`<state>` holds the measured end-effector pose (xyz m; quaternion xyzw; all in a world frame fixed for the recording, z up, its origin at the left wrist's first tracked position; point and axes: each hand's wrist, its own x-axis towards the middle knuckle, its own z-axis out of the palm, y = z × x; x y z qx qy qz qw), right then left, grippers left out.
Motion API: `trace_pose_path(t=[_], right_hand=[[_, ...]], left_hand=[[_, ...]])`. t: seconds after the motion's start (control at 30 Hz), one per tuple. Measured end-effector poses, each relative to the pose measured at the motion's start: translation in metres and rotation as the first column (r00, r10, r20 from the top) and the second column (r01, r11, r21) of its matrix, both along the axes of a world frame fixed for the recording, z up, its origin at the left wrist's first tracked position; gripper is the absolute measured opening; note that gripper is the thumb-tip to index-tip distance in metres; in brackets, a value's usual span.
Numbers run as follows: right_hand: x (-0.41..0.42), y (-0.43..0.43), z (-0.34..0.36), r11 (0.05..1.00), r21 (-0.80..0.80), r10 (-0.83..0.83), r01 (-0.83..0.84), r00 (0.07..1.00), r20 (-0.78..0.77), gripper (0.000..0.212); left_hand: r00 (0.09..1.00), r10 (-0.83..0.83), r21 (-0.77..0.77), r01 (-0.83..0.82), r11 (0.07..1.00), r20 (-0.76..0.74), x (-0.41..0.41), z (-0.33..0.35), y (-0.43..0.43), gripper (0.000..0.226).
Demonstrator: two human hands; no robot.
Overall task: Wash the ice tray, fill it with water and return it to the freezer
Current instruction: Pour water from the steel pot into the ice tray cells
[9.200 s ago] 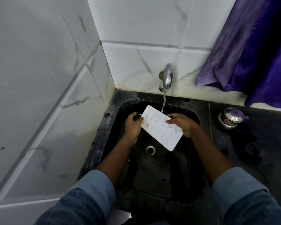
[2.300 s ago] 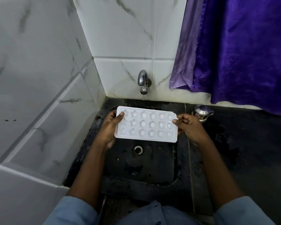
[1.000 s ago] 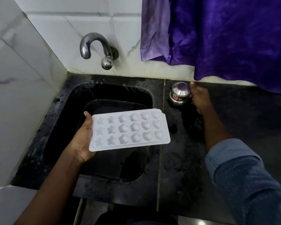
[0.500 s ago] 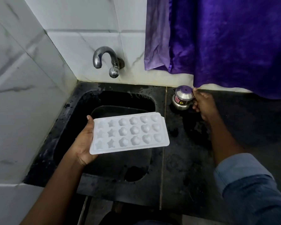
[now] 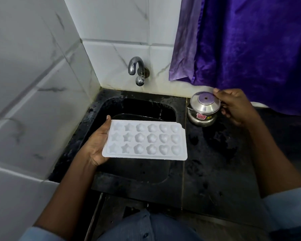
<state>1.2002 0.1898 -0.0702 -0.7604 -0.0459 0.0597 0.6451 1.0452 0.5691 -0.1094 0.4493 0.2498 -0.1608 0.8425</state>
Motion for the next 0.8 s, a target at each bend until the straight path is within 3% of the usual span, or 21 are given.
trace_pose_path(t=[0.13,0.3,0.53,0.8], right_hand=[[-0.017,0.011,0.015,0.996,-0.047,0.079,-0.078,0.997,0.019,0.052],[-0.023,0.020,0.017,0.982,-0.086,0.173,-0.170,0.984,0.031,0.043],[-0.025,0.031,0.016,0.967,-0.129,0.227,-0.219,0.973,0.049,0.060],[-0.027,0.040,0.029,0.964,-0.154,0.225,-0.214,0.973,0.058,0.046]], left_hand=[[0.999,0.040,-0.001,-0.040,0.999,-0.002,-0.008,0.003,0.006,0.068],[0.997,0.071,0.000,-0.071,0.998,-0.015,-0.015,0.005,0.013,0.067],[0.997,0.080,0.016,-0.079,0.997,-0.024,-0.017,0.004,0.017,0.068],[0.997,0.068,0.001,-0.068,0.998,-0.028,-0.017,-0.001,0.017,0.068]])
